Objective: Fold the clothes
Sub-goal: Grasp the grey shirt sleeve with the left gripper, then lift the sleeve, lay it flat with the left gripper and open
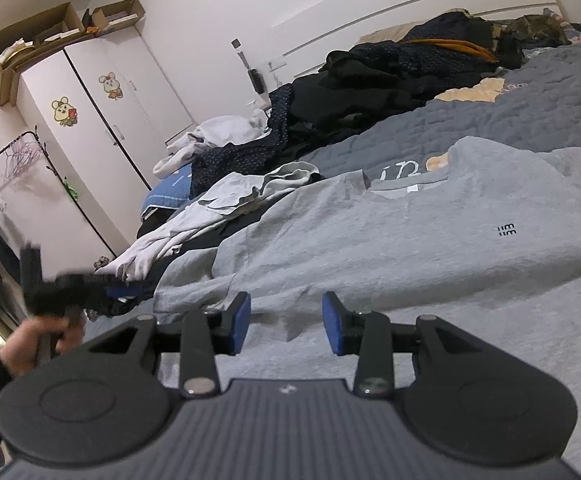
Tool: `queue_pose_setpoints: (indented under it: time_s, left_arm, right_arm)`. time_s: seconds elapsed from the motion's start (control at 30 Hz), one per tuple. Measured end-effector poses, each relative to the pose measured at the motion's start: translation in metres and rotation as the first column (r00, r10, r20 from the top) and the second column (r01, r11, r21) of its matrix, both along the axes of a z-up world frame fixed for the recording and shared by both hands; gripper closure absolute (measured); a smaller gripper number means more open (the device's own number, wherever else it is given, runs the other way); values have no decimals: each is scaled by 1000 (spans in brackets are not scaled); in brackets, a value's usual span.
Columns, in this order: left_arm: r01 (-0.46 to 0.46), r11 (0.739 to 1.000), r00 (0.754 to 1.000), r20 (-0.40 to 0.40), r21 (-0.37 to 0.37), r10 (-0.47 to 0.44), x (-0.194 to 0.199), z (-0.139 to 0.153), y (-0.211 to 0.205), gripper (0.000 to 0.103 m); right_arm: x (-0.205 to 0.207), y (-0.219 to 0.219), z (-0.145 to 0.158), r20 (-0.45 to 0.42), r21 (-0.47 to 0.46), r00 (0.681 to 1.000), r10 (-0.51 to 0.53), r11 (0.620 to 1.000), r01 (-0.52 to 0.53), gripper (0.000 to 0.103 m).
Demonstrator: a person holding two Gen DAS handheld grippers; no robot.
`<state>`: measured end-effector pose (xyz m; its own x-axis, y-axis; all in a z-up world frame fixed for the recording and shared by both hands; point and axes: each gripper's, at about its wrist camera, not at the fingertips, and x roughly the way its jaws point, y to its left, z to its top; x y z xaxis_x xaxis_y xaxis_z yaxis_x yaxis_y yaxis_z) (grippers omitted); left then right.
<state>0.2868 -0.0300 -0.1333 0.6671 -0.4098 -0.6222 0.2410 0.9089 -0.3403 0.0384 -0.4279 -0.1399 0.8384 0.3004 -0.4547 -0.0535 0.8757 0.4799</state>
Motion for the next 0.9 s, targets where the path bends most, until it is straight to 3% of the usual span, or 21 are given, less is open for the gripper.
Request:
queue_pose_setpoints:
  time_s: [0.1, 0.17, 0.23, 0.4, 0.47, 0.5, 0.53, 0.6, 0.9]
  left_arm:
    - [39, 998, 999, 10, 52, -40, 25, 3, -18, 42]
    - [58, 996, 998, -37, 66, -55, 44, -3, -27, 42]
    - [78, 996, 993, -97, 50, -73, 60, -12, -31, 49]
    - [126, 992, 973, -194, -18, -127, 84, -31, -41, 52]
    - [146, 989, 962, -227, -36, -150, 92, -37, -46, 65]
    - [156, 987, 960, -231, -27, -158, 94, -38, -50, 80]
    - [165, 986, 959, -231, -17, -165, 96, -39, -53, 92]
    - [178, 984, 963, -205, 3, -174, 98, -36, -57, 98]
    - [-23, 1000, 994, -103, 7, 23, 97, -20, -25, 100]
  right_arm:
    - [0, 0, 1, 4, 4, 1000, 5, 1000, -5, 65]
    - [1, 1, 2, 9, 6, 1000, 13, 1000, -13, 65]
    - [1, 3, 2, 13, 6, 1000, 23, 1000, -23, 65]
    - [2, 7, 0, 7, 9, 999, 41, 999, -41, 65]
    - [2, 8, -2, 0, 11, 999, 45, 999, -45, 65]
    - [3, 8, -3, -4, 13, 999, 46, 999, -46, 65]
    - [3, 9, -4, -8, 12, 999, 50, 999, -50, 65]
    - [4, 10, -4, -10, 11, 999, 50, 999, -50, 65]
    - [2, 8, -8, -31, 36, 998, 46, 998, -45, 65]
